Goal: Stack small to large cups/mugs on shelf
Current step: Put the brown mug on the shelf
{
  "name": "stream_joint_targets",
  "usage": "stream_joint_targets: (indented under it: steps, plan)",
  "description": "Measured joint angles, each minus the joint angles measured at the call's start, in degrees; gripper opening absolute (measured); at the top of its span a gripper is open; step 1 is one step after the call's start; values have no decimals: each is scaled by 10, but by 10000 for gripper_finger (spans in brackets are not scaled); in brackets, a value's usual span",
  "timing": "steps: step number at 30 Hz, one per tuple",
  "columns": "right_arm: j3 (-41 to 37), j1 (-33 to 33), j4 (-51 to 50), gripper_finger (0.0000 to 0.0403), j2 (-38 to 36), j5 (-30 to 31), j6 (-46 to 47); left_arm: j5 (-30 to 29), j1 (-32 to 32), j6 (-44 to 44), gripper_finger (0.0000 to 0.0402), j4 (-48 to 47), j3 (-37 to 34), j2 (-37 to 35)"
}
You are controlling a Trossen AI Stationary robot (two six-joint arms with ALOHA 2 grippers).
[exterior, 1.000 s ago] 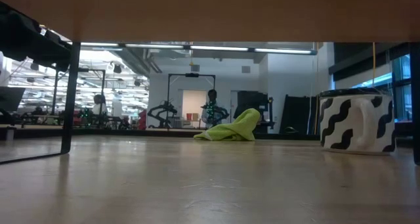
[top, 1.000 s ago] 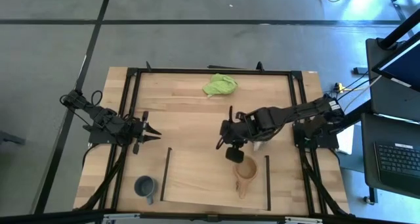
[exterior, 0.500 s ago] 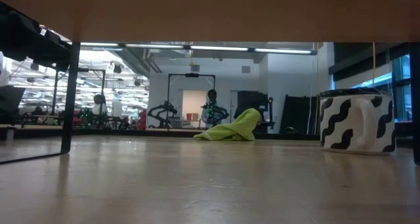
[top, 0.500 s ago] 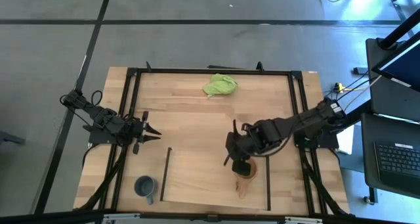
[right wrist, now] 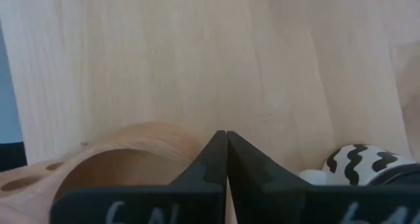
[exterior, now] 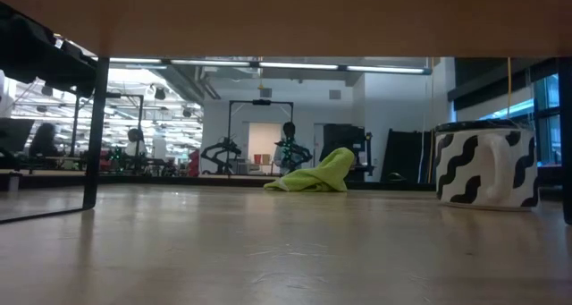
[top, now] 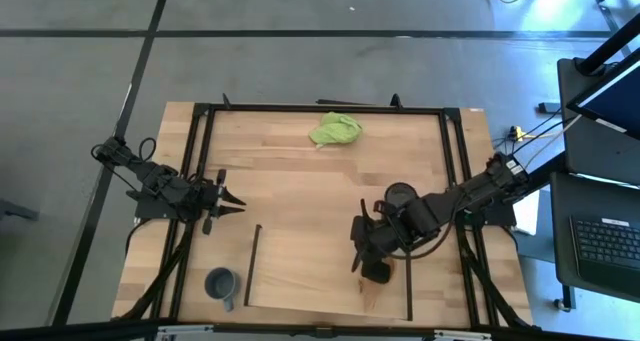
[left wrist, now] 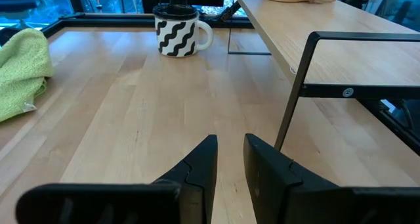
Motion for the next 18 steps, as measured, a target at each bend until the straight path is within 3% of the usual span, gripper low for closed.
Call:
stream_joint_targets:
  steps: [9,14,16,18]
  plan:
    - [0,24,-17,9,0,49,9,0,0,0,69,0,0,0]
    - [0,-10,42,10,0,54,-38,0,0,0,69,0,0,0]
    - [0,-25,82,10,0,33,-55,0,0,0,69,0,0,0]
    - [0,-35,117,10,0,-25,-61,0,0,0,69,0,0,0]
